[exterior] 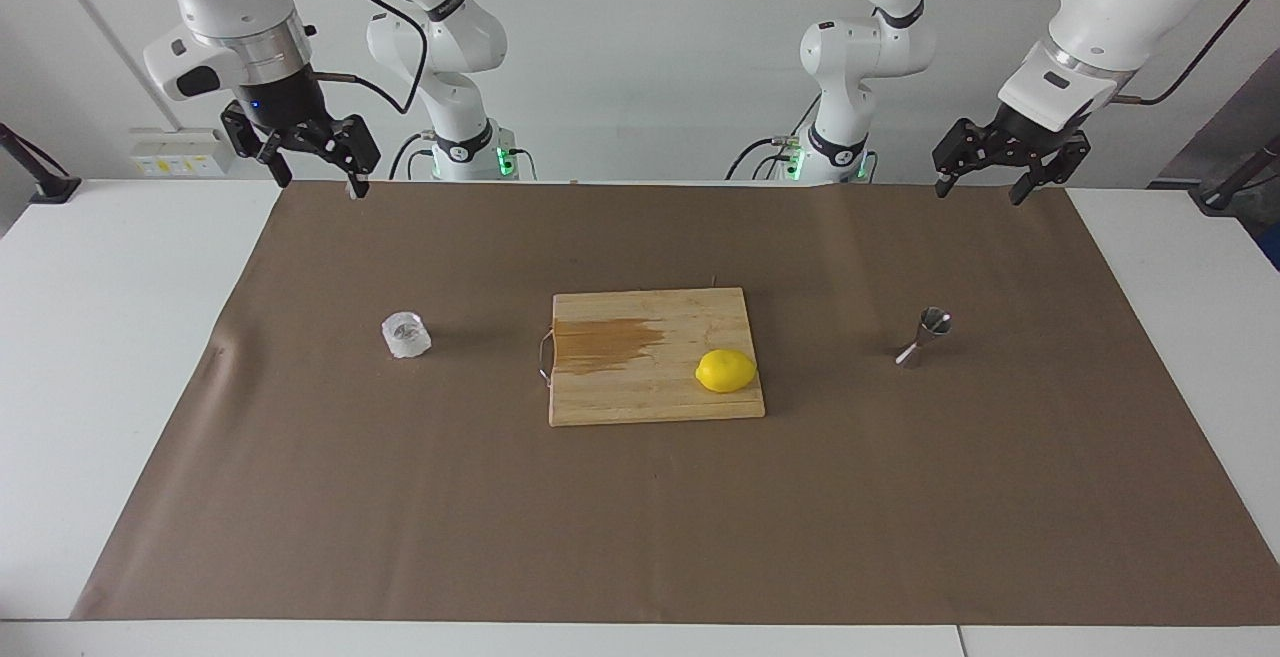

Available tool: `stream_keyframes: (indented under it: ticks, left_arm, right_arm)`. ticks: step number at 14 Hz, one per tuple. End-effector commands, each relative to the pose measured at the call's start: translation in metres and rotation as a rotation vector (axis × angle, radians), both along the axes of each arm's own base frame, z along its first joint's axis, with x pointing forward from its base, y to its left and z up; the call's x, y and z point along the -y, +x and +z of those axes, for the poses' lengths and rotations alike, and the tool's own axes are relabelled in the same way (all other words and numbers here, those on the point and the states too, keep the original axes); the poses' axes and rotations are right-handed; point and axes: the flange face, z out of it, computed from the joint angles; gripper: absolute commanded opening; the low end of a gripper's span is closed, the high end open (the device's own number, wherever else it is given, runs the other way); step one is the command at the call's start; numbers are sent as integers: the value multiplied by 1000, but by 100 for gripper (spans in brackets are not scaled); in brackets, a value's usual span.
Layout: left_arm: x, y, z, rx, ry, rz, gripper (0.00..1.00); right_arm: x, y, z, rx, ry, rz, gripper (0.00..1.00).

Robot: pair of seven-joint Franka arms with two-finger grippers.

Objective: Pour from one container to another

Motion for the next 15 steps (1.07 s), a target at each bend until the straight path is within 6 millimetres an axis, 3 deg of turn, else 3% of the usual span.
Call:
stream_keyframes:
  ticks: [1,7,11,13,15]
  left_arm:
    - [-7,1,1,-6,14,-24,100]
    - [-12,-2,-1,-10,13,-14,100]
    - [-11,-5,-15,0,15,64,100]
    - [-24,5,-27,-19,10,104,100]
    - [-41,22,-53,-65,-18,218,100]
  right_arm:
    - [1,-5,3,-7,29,16,100]
    - [2,-5,3,-7,29,15,100]
    - [5,-6,8,9,30,9,100]
    - [8,-8,9,6,29,4,100]
    - [6,-9,11,9,29,7,100]
